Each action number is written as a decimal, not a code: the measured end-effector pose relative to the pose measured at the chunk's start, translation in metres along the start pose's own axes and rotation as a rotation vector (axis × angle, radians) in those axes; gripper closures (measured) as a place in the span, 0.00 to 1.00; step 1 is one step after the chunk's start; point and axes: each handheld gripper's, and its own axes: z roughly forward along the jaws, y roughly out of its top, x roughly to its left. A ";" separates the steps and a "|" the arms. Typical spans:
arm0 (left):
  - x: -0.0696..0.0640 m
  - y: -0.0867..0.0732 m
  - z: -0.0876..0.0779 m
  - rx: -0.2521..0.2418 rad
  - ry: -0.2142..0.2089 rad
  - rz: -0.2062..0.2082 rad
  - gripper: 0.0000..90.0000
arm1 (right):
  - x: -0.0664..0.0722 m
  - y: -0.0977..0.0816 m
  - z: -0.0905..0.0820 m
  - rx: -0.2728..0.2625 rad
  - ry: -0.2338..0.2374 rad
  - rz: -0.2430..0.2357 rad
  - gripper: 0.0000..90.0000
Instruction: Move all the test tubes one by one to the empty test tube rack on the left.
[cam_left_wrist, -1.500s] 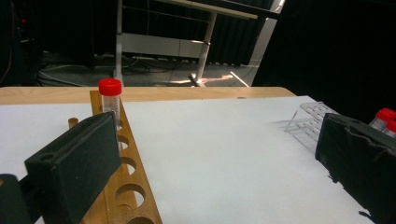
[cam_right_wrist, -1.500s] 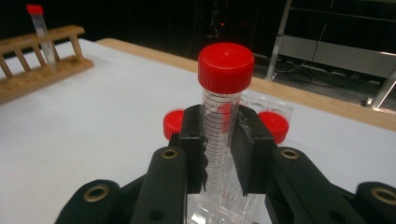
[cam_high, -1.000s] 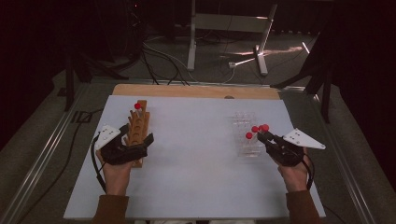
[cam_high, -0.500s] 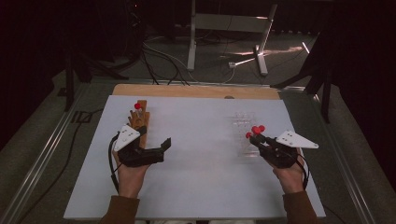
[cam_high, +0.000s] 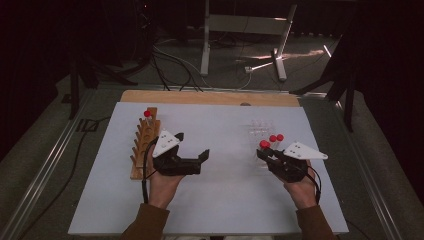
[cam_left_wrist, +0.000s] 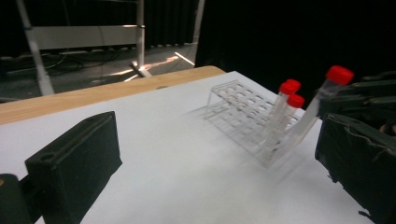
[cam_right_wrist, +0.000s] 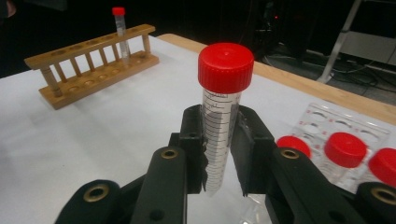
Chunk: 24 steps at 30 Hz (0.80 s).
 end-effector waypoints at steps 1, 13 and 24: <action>-0.002 0.001 0.002 0.001 -0.005 0.003 0.01 | 0.001 0.000 0.001 0.003 0.003 -0.001 0.83; -0.025 0.004 0.029 0.037 -0.104 0.030 0.04 | 0.018 -0.004 0.017 0.037 0.055 -0.024 0.83; -0.050 0.005 0.055 0.068 -0.208 0.086 0.35 | 0.035 -0.005 0.029 0.059 0.102 -0.059 0.83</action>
